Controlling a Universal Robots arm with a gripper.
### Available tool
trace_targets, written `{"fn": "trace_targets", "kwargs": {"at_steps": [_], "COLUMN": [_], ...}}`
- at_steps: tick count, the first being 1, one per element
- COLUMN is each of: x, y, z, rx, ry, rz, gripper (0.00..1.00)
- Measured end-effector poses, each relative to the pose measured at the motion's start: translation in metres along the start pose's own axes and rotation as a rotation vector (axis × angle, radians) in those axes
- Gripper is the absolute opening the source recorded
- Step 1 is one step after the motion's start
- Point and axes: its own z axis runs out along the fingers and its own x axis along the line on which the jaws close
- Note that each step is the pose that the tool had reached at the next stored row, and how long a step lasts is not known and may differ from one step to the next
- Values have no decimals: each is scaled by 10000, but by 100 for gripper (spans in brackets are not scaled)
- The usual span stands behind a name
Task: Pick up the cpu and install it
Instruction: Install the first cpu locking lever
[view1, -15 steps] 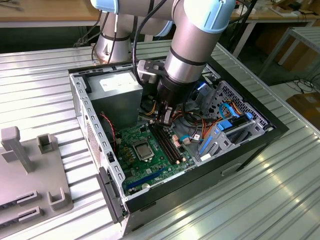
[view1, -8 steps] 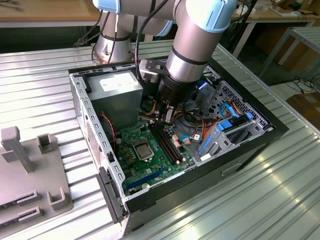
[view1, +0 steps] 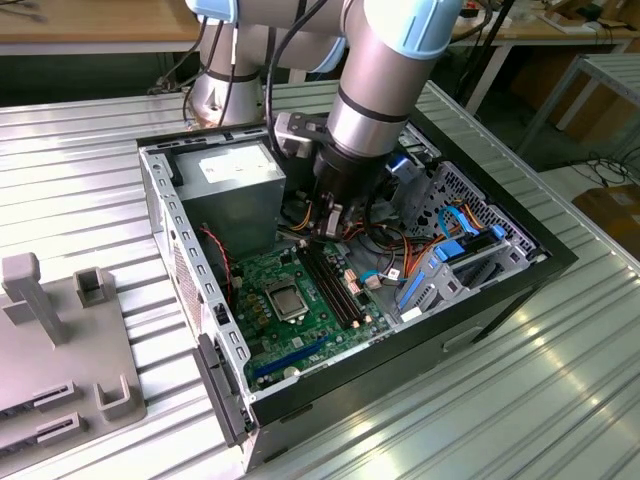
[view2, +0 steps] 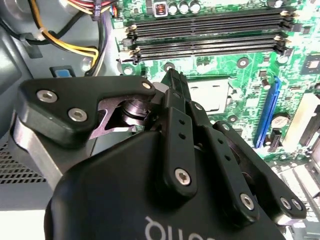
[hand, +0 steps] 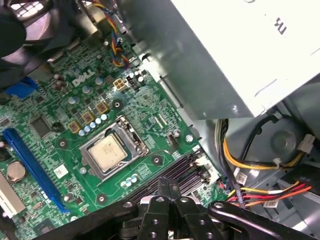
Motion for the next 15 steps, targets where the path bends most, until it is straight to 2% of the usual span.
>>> {"fn": "trace_targets", "kwargs": {"at_steps": [3, 6, 8, 10, 12, 15], "x": [-9, -69, -128, -128, -101, -89], "y": [13, 51, 99, 129, 188, 203], "z": [21, 63, 96, 112, 134, 141], "rx": [-4, -7, -18, -18, -17, -17], "ry": [-7, -11, -28, -28, -27, -25], "rz": [136, 163, 161, 161, 162, 152], "gripper": [11, 11, 11, 11, 11, 11]}}
